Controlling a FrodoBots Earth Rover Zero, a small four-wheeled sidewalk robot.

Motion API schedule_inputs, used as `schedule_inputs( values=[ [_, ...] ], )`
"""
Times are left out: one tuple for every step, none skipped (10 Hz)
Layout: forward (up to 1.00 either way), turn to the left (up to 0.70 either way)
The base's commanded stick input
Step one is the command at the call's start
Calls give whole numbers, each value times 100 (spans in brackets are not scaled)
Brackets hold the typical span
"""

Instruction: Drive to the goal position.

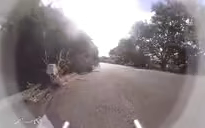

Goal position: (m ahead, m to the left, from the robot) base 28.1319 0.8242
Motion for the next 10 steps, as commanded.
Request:
schedule_inputs(
  values=[
    [70, -18],
    [70, -27],
    [70, -35],
    [70, -35],
    [70, -35],
    [70, -34],
    [70, -31],
    [70, -26],
    [70, -14],
    [70, -2]
  ],
)
